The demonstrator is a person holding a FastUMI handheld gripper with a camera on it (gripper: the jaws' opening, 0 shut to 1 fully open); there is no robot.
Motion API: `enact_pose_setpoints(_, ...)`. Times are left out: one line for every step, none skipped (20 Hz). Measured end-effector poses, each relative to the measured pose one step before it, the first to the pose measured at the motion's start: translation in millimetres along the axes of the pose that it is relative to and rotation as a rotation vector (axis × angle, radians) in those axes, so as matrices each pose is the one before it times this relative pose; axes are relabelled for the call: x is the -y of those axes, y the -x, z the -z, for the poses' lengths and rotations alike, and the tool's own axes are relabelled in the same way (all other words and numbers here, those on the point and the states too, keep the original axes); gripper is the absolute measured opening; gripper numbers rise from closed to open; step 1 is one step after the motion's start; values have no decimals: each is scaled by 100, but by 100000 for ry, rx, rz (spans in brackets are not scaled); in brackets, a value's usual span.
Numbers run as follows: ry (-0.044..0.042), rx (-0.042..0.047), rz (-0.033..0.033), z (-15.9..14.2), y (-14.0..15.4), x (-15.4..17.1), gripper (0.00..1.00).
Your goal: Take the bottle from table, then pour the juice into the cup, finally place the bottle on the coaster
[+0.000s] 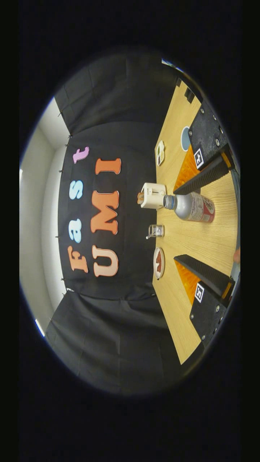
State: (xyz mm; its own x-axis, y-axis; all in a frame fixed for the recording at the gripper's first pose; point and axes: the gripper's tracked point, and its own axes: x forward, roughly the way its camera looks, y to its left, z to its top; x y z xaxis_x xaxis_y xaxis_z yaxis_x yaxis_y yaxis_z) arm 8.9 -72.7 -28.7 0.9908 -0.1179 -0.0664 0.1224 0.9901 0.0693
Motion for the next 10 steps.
enact_pose_setpoints(-267, -965, 1220, 352, -91, 495, 98)
enact_pose_setpoints(-354, -1563, 1301, 590, -116, 540, 98)
enact_pose_setpoints(-59, -1901, 568, 649, -141, 373, 99)
enact_pose_setpoints(222, -1700, 919, 600, -196, 246, 99)
enact_pose_setpoints(176, -1852, 1001, 656, -200, 434, 98)
enact_pose_setpoints(-166, -1793, 927, 559, -130, 352, 98)
enact_pose_setpoints(-444, -1604, 717, 550, -253, 349, 99)
enact_pose_setpoints(-560, -1625, 622, 552, -276, 183, 99)
enact_pose_setpoints(-504, -1556, 559, 615, -290, 185, 98)
enact_pose_setpoints(-218, -1659, 663, 599, -258, 332, 99)
